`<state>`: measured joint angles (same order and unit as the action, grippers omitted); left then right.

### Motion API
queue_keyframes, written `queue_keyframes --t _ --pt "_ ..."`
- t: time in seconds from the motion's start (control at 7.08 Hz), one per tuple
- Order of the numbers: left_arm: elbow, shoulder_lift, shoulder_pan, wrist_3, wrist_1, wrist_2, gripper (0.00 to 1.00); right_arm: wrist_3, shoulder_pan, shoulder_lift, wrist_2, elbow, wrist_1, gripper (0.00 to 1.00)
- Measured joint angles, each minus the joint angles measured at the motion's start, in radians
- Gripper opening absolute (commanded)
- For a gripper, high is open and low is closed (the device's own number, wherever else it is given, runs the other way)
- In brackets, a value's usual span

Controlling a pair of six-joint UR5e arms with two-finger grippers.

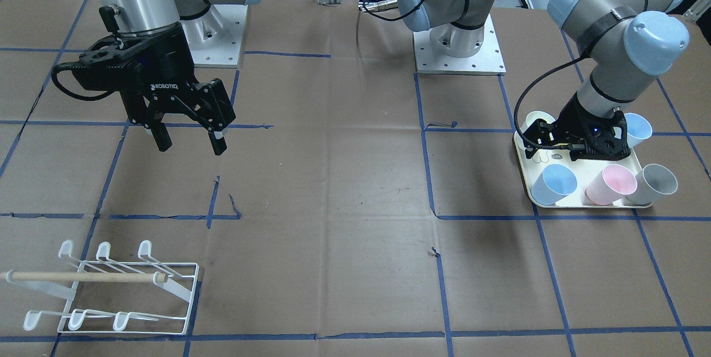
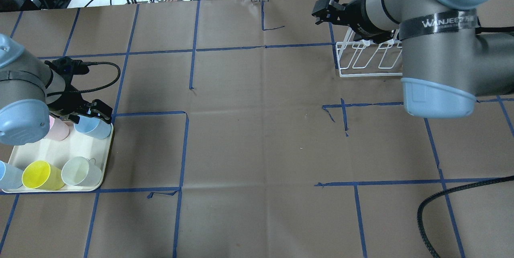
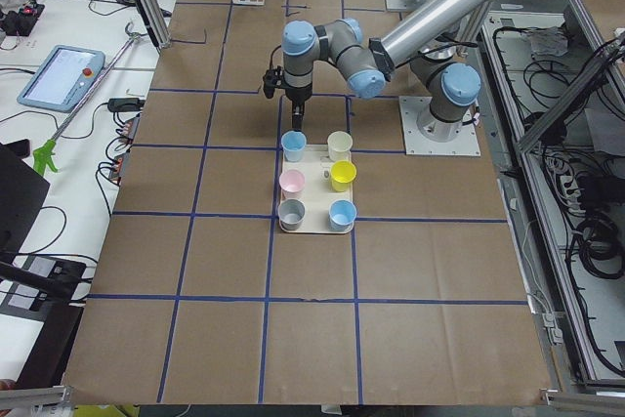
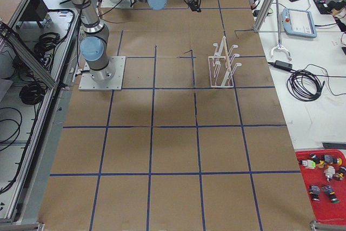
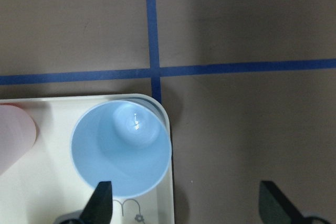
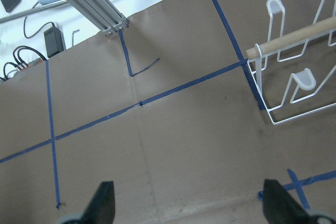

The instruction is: Transfer IKEA cup to right arm and place on rack

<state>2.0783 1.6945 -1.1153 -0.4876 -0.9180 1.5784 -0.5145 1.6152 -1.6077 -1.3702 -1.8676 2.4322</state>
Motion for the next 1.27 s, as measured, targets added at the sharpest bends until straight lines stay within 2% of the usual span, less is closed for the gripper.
queue_keyframes --t 0.28,0.42,0.56,0.71,0.85,0.99,1.27 --pt "0.031 0.028 0.007 0.000 0.070 0.004 0.97 -0.149 0.005 -0.003 0.014 -0.060 0.165 1.00" --pt "0.035 0.031 0.008 0.000 0.076 0.005 0.83 -0.194 0.011 -0.003 0.016 -0.108 0.269 1.00" --pt "0.035 0.032 0.009 -0.001 0.080 0.003 0.44 -0.261 0.019 0.003 0.028 -0.158 0.419 1.00" --pt "0.035 0.033 0.009 -0.002 0.081 0.002 0.09 -0.368 0.023 0.015 0.074 -0.201 0.582 1.00" --pt "0.033 0.033 0.009 -0.004 0.078 0.005 0.00 -0.499 0.024 0.031 0.132 -0.234 0.713 1.00" --pt "0.031 0.032 0.009 -0.007 0.074 0.006 0.00 -0.606 0.025 0.044 0.164 -0.253 0.782 1.00" --pt "0.023 0.024 0.009 -0.008 0.070 0.003 0.00 -0.683 0.026 0.053 0.240 -0.264 0.817 1.00"
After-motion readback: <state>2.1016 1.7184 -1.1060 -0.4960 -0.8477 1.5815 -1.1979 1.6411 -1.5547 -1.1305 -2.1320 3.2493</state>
